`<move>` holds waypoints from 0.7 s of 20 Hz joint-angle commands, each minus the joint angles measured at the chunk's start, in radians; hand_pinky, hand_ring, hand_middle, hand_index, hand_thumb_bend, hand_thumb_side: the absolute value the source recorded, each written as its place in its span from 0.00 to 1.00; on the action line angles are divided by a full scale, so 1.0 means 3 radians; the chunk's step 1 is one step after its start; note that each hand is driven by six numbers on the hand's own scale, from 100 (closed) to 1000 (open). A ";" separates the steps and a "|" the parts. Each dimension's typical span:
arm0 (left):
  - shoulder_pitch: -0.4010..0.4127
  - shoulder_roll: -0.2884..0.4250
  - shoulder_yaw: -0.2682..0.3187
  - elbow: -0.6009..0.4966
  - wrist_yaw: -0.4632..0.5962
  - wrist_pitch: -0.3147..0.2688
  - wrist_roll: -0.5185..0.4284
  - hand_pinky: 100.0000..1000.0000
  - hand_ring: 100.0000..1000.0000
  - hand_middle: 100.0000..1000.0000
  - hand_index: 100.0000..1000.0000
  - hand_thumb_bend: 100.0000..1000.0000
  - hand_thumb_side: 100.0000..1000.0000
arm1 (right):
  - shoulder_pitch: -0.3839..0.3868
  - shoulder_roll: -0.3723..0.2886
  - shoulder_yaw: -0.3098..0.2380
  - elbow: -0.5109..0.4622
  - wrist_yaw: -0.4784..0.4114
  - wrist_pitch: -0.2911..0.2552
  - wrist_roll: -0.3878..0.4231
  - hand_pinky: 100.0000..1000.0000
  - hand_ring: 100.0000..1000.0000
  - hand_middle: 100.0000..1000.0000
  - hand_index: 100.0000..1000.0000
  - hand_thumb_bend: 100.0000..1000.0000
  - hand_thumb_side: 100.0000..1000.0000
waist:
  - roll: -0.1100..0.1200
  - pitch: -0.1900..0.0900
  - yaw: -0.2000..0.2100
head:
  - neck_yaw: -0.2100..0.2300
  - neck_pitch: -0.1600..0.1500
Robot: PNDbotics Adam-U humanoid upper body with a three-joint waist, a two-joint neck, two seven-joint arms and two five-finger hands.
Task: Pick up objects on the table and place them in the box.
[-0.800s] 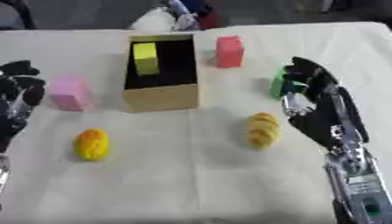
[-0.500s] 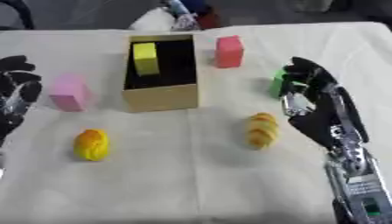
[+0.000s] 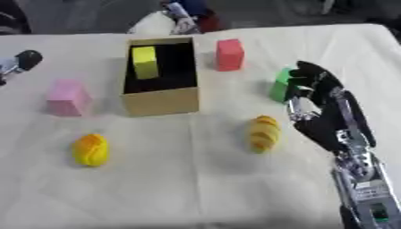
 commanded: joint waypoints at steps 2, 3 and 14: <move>-0.0485 0.0345 -0.0318 0.0557 -0.0414 -0.0177 -0.0770 0.81 0.73 0.74 0.85 0.67 0.34 | -0.0009 -0.0091 0.0026 -0.0015 0.0013 -0.0005 0.0035 0.68 0.75 0.72 0.85 0.00 0.25 | 0.0012 -0.0112 -0.0037 | 0.0001 0.0016; -0.0606 0.0338 -0.0404 0.0728 -0.0536 -0.0234 -0.0975 0.81 0.73 0.75 0.85 0.68 0.33 | -0.0003 -0.0099 0.0030 -0.0013 0.0012 -0.0006 0.0041 0.68 0.75 0.72 0.85 0.00 0.25 | 0.0018 -0.0121 -0.0050 | 0.0002 0.0016; -0.1221 -0.0282 -0.0493 0.2100 -0.1823 -0.0666 -0.1713 0.82 0.77 0.79 0.85 0.69 0.23 | 0.0033 -0.0100 0.0034 0.0003 0.0002 -0.0005 0.0046 0.68 0.75 0.72 0.85 0.00 0.25 | 0.0021 -0.0161 -0.0066 | -0.0046 0.0016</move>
